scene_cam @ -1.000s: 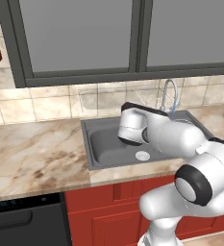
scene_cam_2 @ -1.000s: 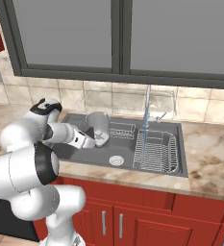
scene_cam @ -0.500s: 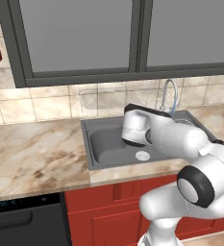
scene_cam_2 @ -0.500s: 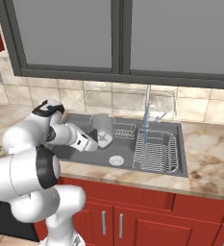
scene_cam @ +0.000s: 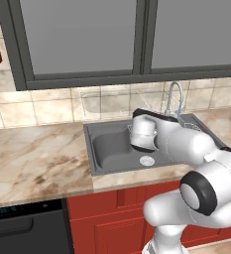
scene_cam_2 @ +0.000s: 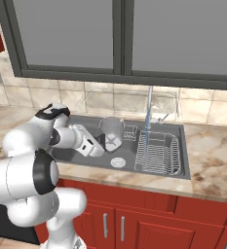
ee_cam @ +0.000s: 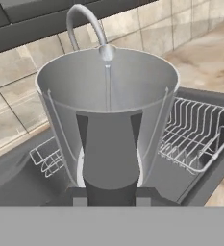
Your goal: Turn on the sink faucet and place the jug under the water for a few seconds to fill it up.
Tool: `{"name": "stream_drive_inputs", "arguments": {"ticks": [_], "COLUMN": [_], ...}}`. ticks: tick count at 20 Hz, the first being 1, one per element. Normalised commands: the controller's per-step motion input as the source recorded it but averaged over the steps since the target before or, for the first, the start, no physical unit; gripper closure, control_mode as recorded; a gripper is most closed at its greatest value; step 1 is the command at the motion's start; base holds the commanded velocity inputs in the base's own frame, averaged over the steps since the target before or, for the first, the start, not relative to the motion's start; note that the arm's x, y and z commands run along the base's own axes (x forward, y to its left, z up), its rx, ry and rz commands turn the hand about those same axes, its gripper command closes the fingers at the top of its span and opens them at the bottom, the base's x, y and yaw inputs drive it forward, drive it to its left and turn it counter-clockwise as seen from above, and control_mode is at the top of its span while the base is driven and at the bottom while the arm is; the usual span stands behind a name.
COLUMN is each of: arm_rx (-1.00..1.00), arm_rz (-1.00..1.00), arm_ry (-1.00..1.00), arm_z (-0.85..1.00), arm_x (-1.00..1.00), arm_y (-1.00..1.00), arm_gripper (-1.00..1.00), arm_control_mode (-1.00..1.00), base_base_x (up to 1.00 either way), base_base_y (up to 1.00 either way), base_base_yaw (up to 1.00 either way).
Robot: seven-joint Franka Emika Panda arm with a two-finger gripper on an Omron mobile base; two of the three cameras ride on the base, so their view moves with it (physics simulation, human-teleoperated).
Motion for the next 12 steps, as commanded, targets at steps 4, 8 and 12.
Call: {"name": "stream_drive_inputs", "arguments": {"ticks": [4,8,12], "arm_rx": [0.0,0.01,0.04], "arm_rz": [-0.13,-0.12,-0.11], "arm_ry": [0.02,0.01,0.06], "arm_z": [0.11,0.13,0.26], "arm_x": [0.0,0.0,0.05], "arm_y": [-0.06,-0.07,-0.15], "arm_gripper": [1.0,1.0,1.0], "arm_control_mode": [-1.0,-1.0,-1.0], "base_base_x": [0.0,0.0,0.0], "base_base_y": [0.0,0.0,0.0], "base_base_yaw": [0.0,0.0,0.0]}}
